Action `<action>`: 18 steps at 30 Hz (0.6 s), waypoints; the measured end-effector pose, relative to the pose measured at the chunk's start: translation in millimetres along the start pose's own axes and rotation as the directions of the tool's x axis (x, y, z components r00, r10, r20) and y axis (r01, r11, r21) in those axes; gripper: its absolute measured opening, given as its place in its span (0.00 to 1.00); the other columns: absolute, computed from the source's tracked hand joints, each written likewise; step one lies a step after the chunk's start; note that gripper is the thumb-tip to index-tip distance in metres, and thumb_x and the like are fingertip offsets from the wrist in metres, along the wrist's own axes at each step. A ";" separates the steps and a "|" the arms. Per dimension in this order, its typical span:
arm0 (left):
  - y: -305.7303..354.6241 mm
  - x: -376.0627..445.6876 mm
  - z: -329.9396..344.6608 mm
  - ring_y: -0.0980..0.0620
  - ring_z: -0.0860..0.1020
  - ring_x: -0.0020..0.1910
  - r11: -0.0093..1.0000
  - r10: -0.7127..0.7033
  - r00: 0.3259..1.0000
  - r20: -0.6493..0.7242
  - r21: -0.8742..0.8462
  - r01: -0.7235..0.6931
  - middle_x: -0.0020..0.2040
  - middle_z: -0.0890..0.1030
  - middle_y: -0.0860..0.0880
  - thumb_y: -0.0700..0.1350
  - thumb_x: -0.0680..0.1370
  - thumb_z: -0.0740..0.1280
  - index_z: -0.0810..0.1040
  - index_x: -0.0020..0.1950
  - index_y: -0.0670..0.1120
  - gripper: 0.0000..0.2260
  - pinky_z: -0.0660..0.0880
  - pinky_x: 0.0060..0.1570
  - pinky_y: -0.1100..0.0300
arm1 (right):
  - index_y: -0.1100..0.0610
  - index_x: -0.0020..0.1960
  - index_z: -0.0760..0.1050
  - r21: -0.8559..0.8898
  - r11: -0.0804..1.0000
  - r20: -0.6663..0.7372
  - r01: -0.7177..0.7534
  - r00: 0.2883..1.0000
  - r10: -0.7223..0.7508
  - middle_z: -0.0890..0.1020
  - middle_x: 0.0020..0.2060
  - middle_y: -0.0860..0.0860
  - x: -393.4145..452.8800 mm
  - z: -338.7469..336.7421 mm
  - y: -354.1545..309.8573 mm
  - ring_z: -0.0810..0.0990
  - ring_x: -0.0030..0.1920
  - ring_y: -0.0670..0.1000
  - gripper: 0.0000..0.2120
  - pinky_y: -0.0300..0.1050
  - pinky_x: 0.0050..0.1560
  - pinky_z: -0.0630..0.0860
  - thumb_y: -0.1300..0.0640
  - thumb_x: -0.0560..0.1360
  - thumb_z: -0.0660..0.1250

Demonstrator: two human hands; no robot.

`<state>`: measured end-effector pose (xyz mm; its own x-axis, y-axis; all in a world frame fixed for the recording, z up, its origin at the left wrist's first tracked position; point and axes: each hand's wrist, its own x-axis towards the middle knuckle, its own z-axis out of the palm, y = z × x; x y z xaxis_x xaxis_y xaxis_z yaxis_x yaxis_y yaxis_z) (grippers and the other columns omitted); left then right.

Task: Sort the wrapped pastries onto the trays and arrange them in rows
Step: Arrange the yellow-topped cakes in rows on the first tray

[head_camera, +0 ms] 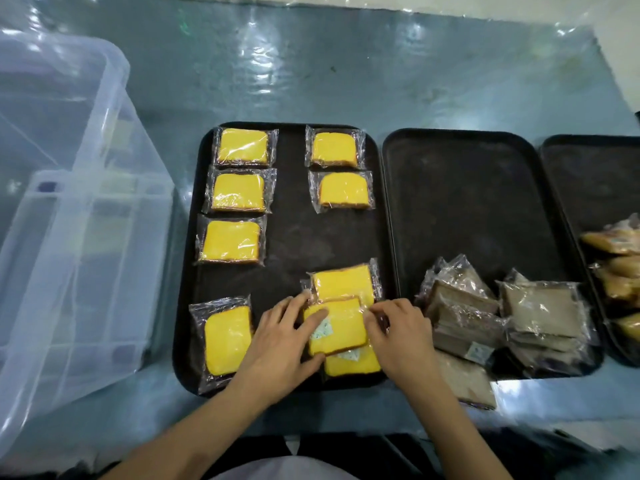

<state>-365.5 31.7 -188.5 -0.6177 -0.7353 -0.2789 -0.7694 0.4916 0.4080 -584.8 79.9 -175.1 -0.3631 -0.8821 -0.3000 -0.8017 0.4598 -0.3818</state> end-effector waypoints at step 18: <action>5.8 18.3 -36.2 0.55 0.81 0.47 0.623 -0.308 0.951 -0.025 -0.761 0.181 0.47 0.83 0.56 0.49 0.74 0.75 0.76 0.53 0.56 0.12 0.79 0.50 0.52 | 0.57 0.49 0.83 0.743 0.519 0.317 -0.422 0.905 0.283 0.86 0.38 0.58 13.9 -37.2 -31.8 0.84 0.37 0.52 0.20 0.47 0.42 0.77 0.47 0.85 0.57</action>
<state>-375.3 4.2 -159.7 -0.3469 -0.8624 -0.3688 -0.4678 -0.1817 0.8649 -582.1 49.1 -134.6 -0.4050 -0.6365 -0.6564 0.0897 0.6867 -0.7213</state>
